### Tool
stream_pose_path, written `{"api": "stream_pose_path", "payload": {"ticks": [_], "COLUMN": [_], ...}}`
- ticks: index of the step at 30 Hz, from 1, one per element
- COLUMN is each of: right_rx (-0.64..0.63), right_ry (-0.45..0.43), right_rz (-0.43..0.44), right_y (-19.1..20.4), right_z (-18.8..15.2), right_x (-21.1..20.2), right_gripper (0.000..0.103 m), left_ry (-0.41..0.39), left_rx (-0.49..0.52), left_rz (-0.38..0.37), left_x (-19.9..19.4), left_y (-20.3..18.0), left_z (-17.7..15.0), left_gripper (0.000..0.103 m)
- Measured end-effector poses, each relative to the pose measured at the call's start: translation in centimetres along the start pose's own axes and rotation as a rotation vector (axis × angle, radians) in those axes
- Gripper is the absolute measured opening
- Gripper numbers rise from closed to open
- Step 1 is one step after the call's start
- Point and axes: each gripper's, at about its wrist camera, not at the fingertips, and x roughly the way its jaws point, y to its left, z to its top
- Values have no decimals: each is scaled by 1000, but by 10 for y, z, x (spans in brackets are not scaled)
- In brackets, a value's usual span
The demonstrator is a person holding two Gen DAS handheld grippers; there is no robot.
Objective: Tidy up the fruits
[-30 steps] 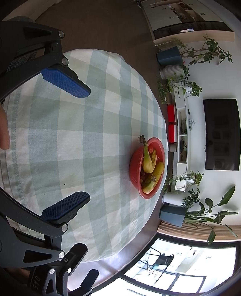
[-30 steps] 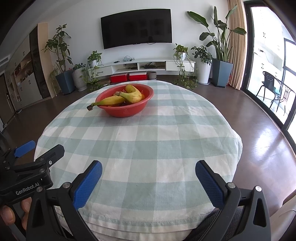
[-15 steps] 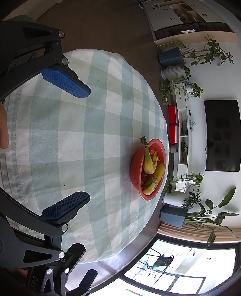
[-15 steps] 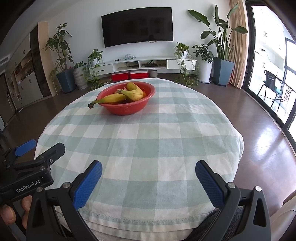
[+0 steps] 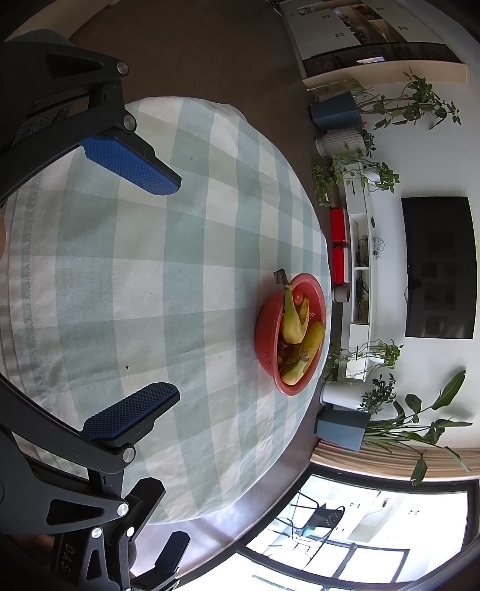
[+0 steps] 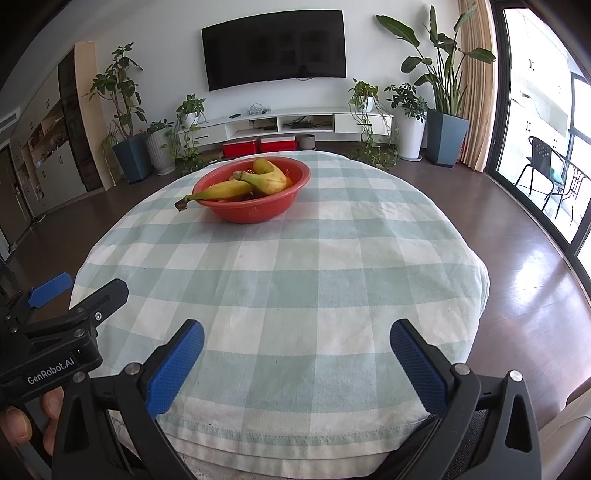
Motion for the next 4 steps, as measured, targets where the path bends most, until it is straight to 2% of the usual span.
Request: {"api": "stream_pose_path", "payload": {"ticks": [4], "right_rx": [6], "right_ry": [6], "right_rz": [1], "right_y": [0], "right_z": [-9], "right_x": [-7], "right_gripper": [103], "left_ry": [3], "left_rx": [-2], "left_rz": [-6], "left_x": [-4], "left_y": [-1], "left_z": [3], "left_gripper": [103]}}
